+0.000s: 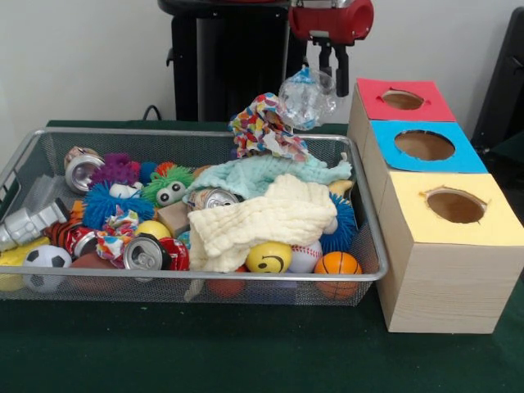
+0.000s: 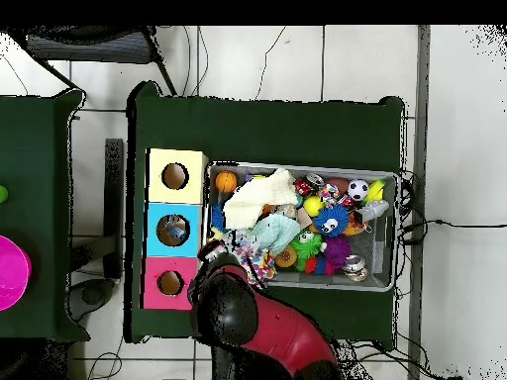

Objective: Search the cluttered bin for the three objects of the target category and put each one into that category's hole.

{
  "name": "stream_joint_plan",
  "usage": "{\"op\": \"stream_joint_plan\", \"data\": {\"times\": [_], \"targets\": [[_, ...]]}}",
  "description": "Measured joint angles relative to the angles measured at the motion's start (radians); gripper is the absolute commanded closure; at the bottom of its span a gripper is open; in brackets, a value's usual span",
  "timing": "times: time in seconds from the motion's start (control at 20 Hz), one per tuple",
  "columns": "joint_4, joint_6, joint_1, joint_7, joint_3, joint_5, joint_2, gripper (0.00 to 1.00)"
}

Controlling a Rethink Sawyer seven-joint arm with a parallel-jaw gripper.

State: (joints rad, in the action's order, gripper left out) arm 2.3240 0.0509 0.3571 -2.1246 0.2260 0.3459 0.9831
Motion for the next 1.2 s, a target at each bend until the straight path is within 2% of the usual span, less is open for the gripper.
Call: {"op": "stream_joint_plan", "data": {"times": [0.55, 0.65, 0.9, 1.2], "targets": [[0.064, 0.024, 0.164, -0.001, 0.208, 0.072, -0.101, 1.0], [0.092, 0.049, 0.195, -0.004, 0.275, 0.098, -0.117, 1.0], [0.143, 0.082, 0.224, -0.013, 0.377, 0.139, -0.102, 1.0], [0.168, 0.092, 0.227, -0.015, 0.45, 0.165, -0.087, 1.0]]}}
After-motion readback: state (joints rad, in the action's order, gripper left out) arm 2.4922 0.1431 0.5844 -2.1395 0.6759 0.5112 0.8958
